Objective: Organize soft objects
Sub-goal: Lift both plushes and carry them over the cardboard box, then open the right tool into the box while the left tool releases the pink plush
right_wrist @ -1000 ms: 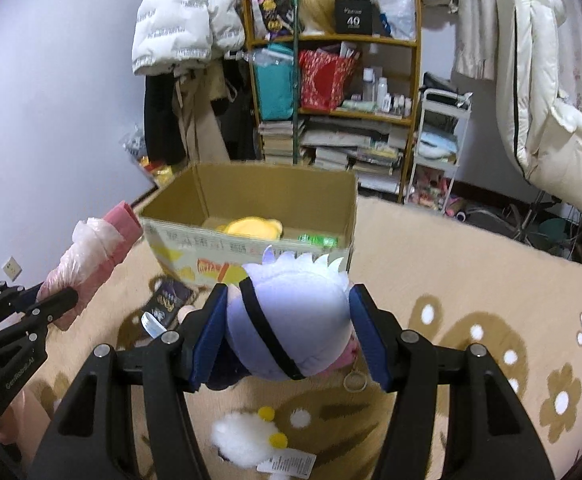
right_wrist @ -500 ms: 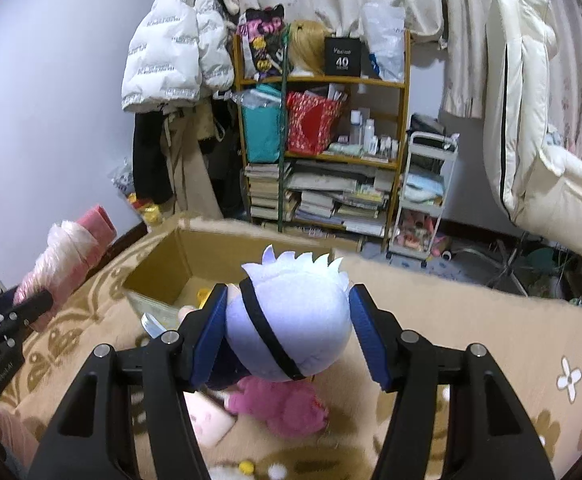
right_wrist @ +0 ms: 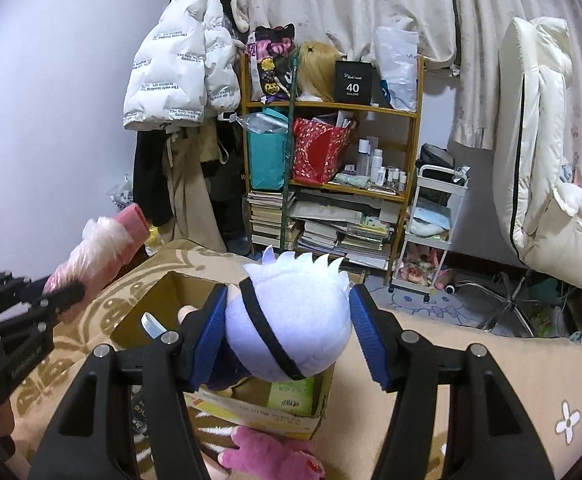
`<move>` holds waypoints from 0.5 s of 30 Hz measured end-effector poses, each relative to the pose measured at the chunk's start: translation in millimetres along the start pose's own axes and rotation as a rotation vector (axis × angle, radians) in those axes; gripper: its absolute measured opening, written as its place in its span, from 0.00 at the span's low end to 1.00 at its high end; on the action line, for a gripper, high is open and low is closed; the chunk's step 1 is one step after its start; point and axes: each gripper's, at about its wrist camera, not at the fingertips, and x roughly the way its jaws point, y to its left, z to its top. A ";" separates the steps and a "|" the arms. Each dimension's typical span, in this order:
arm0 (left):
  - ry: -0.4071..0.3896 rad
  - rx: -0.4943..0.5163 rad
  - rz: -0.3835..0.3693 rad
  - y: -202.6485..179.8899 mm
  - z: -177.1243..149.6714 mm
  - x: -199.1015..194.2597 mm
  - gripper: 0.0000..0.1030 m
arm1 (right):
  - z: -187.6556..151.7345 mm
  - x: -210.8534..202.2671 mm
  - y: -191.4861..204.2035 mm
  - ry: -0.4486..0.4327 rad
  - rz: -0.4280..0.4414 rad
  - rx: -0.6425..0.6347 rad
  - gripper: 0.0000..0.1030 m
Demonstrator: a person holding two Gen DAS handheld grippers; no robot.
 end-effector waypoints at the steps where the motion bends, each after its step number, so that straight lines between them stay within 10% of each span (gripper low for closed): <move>1: -0.001 0.002 0.003 0.1 2.2 2.5 0.15 | -0.1 3.7 0.3 0.004 0.001 0.002 0.63; 15: 0.101 0.052 -0.068 -23.0 -6.1 48.4 0.15 | -22.0 45.0 -6.3 0.075 0.024 0.088 0.63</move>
